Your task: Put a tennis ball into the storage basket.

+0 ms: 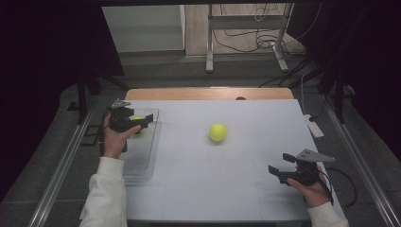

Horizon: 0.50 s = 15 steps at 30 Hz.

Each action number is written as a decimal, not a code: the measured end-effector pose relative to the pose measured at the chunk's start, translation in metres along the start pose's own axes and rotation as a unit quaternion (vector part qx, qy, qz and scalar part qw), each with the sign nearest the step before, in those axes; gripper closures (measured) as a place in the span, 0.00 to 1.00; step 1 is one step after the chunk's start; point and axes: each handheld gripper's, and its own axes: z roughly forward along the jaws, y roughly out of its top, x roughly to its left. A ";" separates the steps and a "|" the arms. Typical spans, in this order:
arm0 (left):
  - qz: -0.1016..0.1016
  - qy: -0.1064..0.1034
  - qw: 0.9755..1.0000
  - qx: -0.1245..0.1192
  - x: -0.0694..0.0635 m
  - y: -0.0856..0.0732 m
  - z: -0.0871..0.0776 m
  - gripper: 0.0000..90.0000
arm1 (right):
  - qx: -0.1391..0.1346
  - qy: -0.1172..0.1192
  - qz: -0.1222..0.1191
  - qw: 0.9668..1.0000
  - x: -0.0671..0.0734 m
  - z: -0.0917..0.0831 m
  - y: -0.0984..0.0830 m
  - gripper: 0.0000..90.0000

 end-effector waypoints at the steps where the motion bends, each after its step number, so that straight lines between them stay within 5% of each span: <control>1: 0.004 -0.008 1.000 -0.007 -0.002 0.001 -0.001 0.11 | -0.001 0.000 0.000 1.000 0.000 0.000 0.000 0.17; 12: 0.018 -0.056 0.998 -0.008 -0.018 0.002 0.003 0.11 | 0.001 -0.005 -0.006 1.000 0.002 -0.004 -0.002 0.17; 15: 0.035 -0.067 0.997 -0.006 -0.027 0.002 0.002 0.11 | -0.002 -0.003 -0.006 1.000 0.002 -0.004 -0.002 0.17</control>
